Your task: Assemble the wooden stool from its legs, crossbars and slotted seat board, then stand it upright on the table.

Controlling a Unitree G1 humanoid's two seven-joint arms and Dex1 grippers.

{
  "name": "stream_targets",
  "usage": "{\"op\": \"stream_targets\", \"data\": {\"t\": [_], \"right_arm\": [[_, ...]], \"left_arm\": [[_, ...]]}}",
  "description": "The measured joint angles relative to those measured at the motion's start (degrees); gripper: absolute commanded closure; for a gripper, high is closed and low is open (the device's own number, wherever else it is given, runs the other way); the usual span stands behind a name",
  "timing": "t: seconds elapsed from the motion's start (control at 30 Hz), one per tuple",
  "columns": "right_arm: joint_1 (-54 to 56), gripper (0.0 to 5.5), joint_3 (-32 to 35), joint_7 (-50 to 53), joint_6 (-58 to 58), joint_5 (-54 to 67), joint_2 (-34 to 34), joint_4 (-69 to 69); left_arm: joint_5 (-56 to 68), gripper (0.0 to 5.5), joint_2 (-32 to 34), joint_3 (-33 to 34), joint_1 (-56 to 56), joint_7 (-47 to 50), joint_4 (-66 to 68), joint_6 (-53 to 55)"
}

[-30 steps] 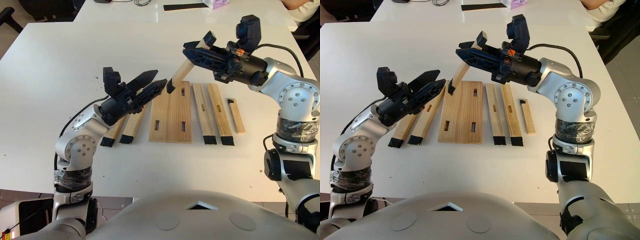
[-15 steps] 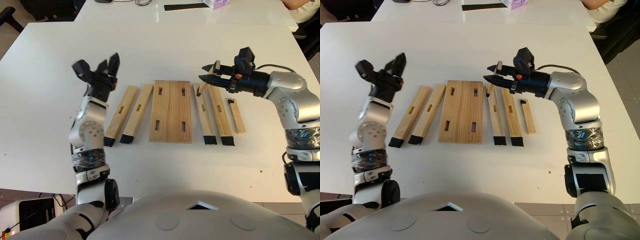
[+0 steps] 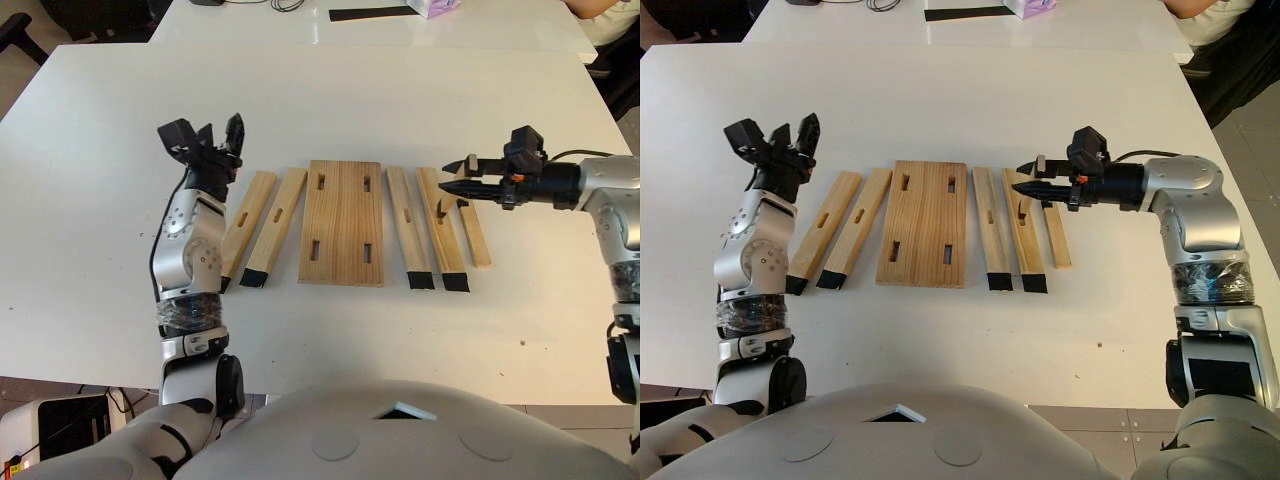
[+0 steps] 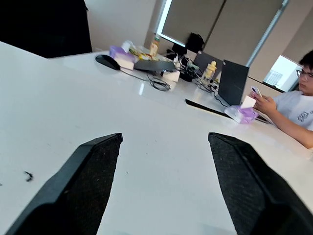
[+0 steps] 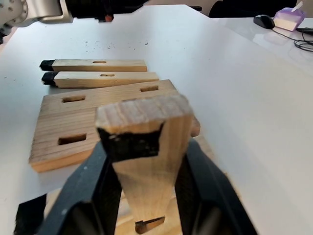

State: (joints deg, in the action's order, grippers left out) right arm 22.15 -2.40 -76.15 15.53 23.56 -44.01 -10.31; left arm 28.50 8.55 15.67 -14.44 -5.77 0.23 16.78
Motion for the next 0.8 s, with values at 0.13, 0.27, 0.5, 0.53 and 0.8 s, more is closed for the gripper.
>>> {"op": "stream_targets", "data": {"t": [0.13, 0.27, 0.5, 0.53, 0.8], "right_arm": [[1.03, 4.16, -0.39, -1.2, -2.17, -1.36, 0.28, -2.15], [1.17, 4.16, -0.66, -1.5, -4.09, -2.34, 1.06, -3.87], [1.67, 4.16, -1.23, -2.56, -6.23, -3.61, 1.45, -7.24], [1.67, 4.16, -1.36, -2.57, -6.3, -3.63, 1.49, -7.24], [1.45, 4.16, -1.69, -2.9, -6.91, -3.62, 2.12, -6.16]], "left_arm": [[-0.07, 2.22, -0.71, -0.28, 0.12, -0.8, -0.02, -0.13], [-0.22, 2.22, -1.3, -1.35, 0.6, -1.82, -0.09, -0.15], [-0.25, 2.22, -1.18, -1.71, 1.82, -3.06, -0.65, -0.1], [-0.27, 2.22, -1.13, -1.73, 1.81, -3.12, -0.61, -0.1], [-0.35, 2.22, -1.12, -1.86, 1.82, -3.98, -0.56, -0.1]]}}
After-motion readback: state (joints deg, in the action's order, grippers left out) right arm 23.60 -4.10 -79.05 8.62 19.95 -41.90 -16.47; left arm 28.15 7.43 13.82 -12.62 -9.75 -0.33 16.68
